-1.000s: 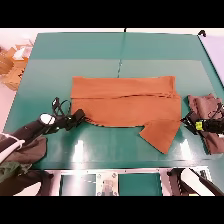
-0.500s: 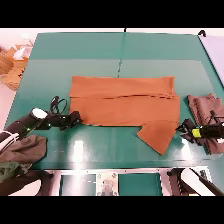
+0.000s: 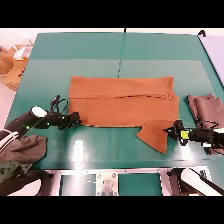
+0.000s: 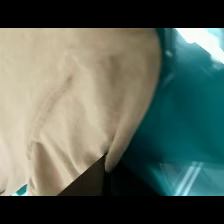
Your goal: Fold the shirts.
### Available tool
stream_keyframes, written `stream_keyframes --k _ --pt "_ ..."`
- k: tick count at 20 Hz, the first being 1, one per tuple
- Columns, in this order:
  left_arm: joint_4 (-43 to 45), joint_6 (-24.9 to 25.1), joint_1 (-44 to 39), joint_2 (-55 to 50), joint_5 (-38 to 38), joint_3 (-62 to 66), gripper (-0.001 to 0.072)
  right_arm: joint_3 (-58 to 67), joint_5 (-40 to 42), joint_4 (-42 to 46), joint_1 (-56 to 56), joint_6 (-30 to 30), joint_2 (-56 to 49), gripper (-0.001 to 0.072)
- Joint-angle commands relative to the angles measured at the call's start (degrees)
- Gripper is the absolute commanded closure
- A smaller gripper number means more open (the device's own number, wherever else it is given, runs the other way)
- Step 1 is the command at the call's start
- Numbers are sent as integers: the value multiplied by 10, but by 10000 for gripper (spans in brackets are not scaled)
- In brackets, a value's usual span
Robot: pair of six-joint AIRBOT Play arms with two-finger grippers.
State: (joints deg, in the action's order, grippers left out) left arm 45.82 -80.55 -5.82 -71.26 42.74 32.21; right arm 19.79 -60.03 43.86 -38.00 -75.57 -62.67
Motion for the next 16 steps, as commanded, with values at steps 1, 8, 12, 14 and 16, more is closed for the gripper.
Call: stream_keyframes --k 1,8,12,14,16 --pt "87 -23 0 1 94 56 688 38 -69 -47 -1 29 6 697" --pt "230 -75 0 27 284 153 688 99 -112 102 0 -102 132 698" --pt "228 -68 0 20 297 229 688 146 -102 70 20 -102 126 698" --pt "228 -63 0 -5 298 283 689 189 -66 38 55 -102 98 697" --pt "228 -59 0 -50 297 345 688 240 -30 14 90 -102 50 697"
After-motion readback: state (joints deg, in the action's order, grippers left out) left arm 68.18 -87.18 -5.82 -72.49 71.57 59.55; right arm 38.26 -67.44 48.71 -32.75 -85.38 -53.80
